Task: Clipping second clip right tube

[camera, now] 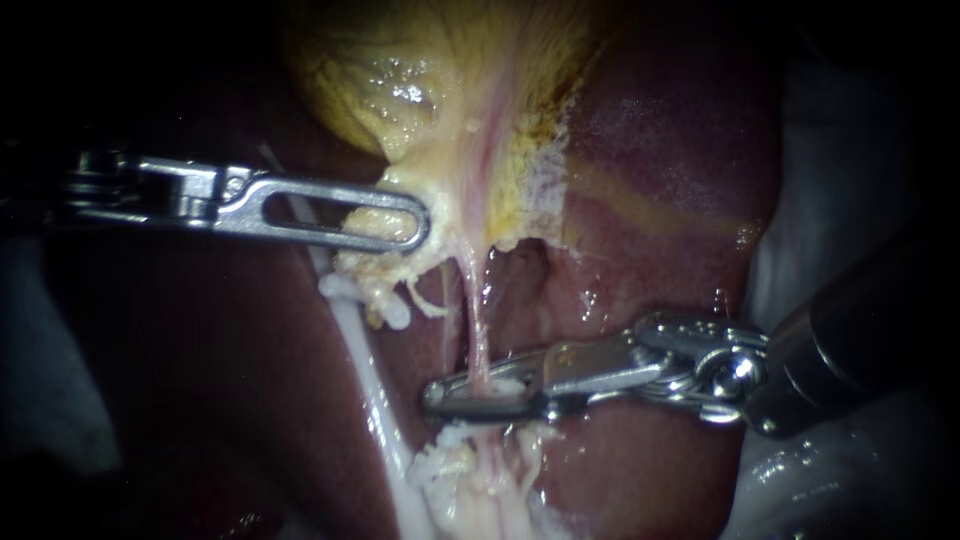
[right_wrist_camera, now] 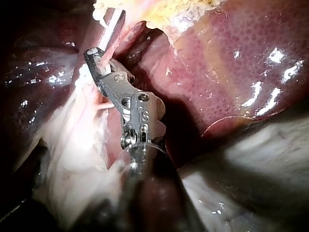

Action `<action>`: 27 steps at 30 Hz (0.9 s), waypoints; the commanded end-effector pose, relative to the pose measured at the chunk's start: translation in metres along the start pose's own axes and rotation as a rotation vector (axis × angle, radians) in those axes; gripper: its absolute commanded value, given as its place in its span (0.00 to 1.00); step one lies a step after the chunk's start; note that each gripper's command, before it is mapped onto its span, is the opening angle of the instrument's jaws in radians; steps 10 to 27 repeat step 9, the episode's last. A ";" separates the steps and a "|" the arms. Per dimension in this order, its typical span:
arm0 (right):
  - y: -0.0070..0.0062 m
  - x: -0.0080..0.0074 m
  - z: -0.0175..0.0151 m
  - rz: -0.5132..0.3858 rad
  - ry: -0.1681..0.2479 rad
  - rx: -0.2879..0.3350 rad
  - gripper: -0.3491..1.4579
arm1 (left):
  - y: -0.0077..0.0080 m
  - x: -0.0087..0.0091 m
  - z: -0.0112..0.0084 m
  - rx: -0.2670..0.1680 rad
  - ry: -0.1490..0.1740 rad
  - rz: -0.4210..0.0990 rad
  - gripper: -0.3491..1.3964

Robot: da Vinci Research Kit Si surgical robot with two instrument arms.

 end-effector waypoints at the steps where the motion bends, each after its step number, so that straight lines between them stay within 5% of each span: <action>1: 0.0000 0.0000 0.0000 -0.001 0.001 -0.002 0.00 | 0.0000 0.0000 0.0000 0.000 0.000 0.000 0.00; 27: 0.0000 -0.0002 0.0000 -0.002 -0.002 0.004 0.00 | 0.0001 0.0000 0.0001 -0.001 0.000 0.000 0.00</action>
